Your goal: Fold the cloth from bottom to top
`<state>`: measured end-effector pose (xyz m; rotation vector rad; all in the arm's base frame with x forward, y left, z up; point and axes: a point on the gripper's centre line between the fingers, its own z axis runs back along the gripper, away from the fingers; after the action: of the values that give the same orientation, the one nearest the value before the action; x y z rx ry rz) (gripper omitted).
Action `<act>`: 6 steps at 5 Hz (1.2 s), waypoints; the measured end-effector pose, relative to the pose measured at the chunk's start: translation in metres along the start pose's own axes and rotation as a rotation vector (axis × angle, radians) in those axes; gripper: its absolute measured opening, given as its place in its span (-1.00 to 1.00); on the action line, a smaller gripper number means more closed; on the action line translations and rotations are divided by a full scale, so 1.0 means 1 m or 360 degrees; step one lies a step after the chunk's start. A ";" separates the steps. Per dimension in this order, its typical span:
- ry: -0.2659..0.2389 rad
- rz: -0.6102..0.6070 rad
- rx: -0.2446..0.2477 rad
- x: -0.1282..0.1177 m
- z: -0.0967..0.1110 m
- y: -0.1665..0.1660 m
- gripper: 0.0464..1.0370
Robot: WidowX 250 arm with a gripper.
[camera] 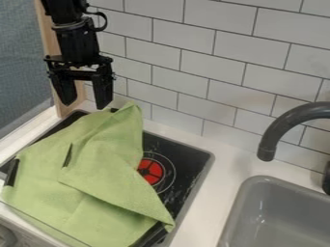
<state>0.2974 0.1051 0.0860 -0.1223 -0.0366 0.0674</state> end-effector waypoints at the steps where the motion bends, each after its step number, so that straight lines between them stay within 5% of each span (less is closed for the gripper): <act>1: 0.0047 0.0010 -0.0012 -0.005 -0.009 0.000 0.92; 2: 0.0096 -0.0013 0.0014 -0.017 -0.021 0.000 0.92; 4: 0.0024 -0.0288 0.0048 -0.045 -0.013 -0.036 0.92; 6: -0.0010 -0.0560 -0.0002 -0.085 -0.023 -0.071 0.92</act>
<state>0.2180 0.0262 0.0690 -0.1153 -0.0637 -0.2833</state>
